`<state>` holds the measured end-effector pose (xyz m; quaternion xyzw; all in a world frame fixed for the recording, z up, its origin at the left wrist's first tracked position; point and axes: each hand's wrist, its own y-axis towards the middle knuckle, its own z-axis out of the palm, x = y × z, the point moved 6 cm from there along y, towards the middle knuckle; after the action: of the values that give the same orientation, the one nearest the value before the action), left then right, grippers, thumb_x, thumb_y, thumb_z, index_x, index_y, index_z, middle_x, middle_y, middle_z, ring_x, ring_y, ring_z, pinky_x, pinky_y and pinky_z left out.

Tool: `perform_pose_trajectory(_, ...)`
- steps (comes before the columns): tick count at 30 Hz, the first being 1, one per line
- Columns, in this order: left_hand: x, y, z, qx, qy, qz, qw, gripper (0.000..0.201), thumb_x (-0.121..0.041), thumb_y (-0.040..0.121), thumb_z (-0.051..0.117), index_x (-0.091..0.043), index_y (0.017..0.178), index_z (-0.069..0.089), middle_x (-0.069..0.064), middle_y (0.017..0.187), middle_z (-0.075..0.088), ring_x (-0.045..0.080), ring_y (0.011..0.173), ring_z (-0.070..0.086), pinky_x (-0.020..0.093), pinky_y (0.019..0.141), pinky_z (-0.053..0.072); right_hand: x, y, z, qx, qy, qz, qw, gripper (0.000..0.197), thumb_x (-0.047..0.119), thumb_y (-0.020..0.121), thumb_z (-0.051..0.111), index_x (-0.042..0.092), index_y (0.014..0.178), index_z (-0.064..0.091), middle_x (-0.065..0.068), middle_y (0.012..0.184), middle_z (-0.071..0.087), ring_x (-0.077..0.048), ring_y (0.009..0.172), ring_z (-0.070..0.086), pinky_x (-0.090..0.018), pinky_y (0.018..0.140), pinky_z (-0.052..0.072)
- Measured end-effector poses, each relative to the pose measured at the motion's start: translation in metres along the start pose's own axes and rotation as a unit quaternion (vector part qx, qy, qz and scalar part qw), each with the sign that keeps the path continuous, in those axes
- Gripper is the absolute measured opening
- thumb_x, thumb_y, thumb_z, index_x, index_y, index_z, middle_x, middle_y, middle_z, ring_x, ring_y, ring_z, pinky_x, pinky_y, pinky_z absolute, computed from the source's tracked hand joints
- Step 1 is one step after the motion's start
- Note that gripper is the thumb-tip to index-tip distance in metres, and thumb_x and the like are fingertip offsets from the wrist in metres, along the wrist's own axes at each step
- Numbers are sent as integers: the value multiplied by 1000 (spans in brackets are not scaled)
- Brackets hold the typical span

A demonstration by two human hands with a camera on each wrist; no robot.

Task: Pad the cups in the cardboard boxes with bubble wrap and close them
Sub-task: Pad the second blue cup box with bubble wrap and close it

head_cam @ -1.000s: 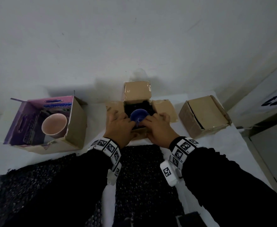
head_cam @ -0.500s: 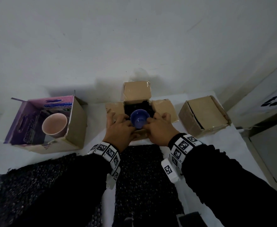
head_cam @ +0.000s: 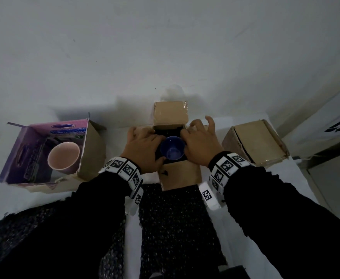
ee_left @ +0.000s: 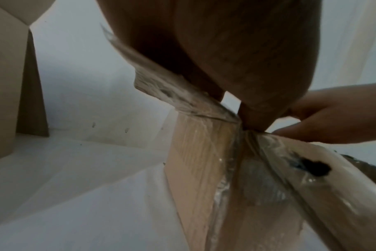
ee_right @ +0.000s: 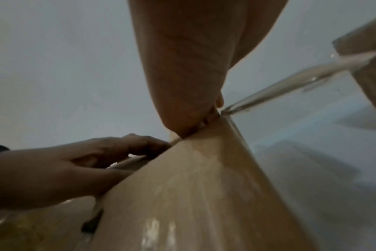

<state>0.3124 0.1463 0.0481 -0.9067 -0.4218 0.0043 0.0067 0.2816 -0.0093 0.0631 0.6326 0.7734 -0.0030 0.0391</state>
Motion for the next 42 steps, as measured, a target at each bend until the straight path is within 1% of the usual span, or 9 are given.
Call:
perform_pose_trajectory(8, -2, 4, 6, 30, -12, -3, 999, 70, -53, 72, 39, -31, 139, 41, -12, 143, 41, 23, 140, 15, 59, 108, 3, 9, 23, 20, 92, 28, -22, 995, 54, 25, 85, 52, 32, 137, 42, 7, 138, 52, -27, 148, -1, -63, 107, -19)
perform_pose_trajectory(12, 2, 3, 6, 27, -5, -15, 1000, 71, -58, 68, 40, -28, 132, 49, -9, 138, 44, 27, 140, 16, 58, 106, -1, 10, 27, 14, 84, -12, -20, 996, 44, 30, 79, 56, 27, 123, 56, 3, 128, 57, -29, 143, 13, -61, 108, -12)
perform_pose_trajectory(15, 6, 2, -3, -9, 9, -22, 1000, 60, -66, 61, 43, -26, 102, 61, -7, 121, 55, 32, 132, 31, 57, 104, 13, 0, 21, 6, 35, -55, 2, 998, 29, 29, 75, 57, 20, 103, 63, -2, 114, 66, -30, 139, 26, -60, 110, -7)
perform_pose_trajectory(18, 4, 4, -10, -6, 28, -15, 999, 38, -67, 66, 54, -33, 79, 66, -15, 113, 58, 27, 126, 34, 54, 103, 17, -4, 17, 12, 67, -51, 11, 996, 29, 32, 84, 52, 21, 108, 65, -7, 119, 65, -29, 145, 18, -62, 108, -19)
perform_pose_trajectory(21, -3, 5, -15, -6, 46, 2, 999, 33, -63, 74, 57, -34, 84, 72, -18, 106, 60, 23, 122, 36, 53, 103, 17, -3, 19, 14, 79, -57, 8, 995, 31, 34, 83, 54, 22, 109, 65, -8, 126, 61, -31, 145, 17, -62, 106, -22)
perform_pose_trajectory(27, -22, -24, -13, -96, -16, 176, 979, 45, -67, 79, 49, -25, 78, 65, -12, 78, 65, 17, 89, 55, 48, 97, 30, -12, 4, -3, -103, 18, 4, 995, 19, 38, 79, 50, 22, 72, 58, 5, 77, 67, -23, 109, 54, -57, 112, 7)
perform_pose_trajectory(34, -25, -24, -9, -71, -10, 123, 990, 23, -47, 70, 62, -28, 66, 72, -12, 74, 70, 14, 95, 63, 47, 99, 26, -8, -6, 8, -43, 10, 0, 999, 37, 44, 90, 40, 28, 80, 72, 0, 101, 69, -19, 124, 47, -60, 112, -4)
perform_pose_trajectory(38, -32, -29, -13, 4, 66, 43, 997, 33, -59, 79, 53, -36, 86, 75, -15, 101, 65, 23, 122, 45, 54, 107, 10, -6, -22, -2, -74, 34, 17, 997, 27, 43, 89, 46, 28, 86, 68, 5, 104, 67, -20, 120, 48, -56, 111, 2)
perform_pose_trajectory(42, -35, -42, -16, 26, 68, -21, 997, 40, -61, 86, 47, -38, 112, 67, -10, 131, 47, 23, 129, 29, 50, 108, 10, -8, -62, -28, -193, 137, 82, 968, 13, 37, 86, 53, 25, 92, 57, 5, 97, 60, -21, 100, 50, -42, 95, 26)
